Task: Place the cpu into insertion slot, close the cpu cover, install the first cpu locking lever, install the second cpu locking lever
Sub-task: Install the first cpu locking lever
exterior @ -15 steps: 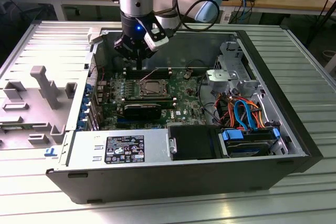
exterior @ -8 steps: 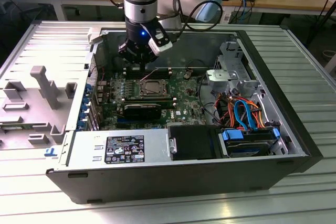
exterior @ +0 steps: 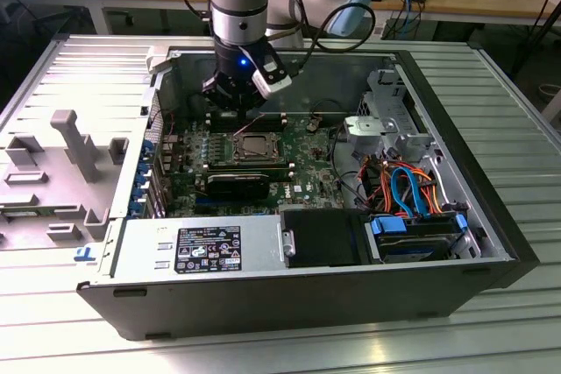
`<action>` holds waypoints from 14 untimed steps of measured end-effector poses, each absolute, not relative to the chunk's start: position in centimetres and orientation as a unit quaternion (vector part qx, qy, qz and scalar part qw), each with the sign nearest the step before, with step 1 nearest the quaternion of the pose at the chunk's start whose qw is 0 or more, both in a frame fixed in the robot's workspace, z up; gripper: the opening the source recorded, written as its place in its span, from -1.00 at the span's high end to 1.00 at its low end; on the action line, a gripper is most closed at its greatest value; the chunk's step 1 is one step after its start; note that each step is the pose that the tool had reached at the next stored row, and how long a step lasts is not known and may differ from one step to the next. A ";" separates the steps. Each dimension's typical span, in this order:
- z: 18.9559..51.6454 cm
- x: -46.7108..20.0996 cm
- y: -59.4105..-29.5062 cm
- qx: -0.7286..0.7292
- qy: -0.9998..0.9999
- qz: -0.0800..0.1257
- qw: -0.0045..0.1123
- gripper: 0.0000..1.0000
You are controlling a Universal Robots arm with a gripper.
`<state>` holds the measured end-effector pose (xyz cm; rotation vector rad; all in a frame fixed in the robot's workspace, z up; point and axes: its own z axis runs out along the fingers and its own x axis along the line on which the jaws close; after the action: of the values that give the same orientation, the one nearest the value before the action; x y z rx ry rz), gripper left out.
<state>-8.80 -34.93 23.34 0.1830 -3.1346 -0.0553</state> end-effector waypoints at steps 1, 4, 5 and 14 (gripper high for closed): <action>23.2 -8.8 -34.9 0.058 -0.998 -0.018 0.001 0.79; 22.8 -8.8 -34.5 0.058 -0.998 -0.018 0.001 0.79; 22.7 -8.8 -34.5 0.058 -0.998 -0.018 0.001 0.79; 22.0 -8.7 -34.0 0.060 -0.998 -0.018 0.001 0.79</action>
<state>-8.71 -34.00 22.02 0.1870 -3.1343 -0.0554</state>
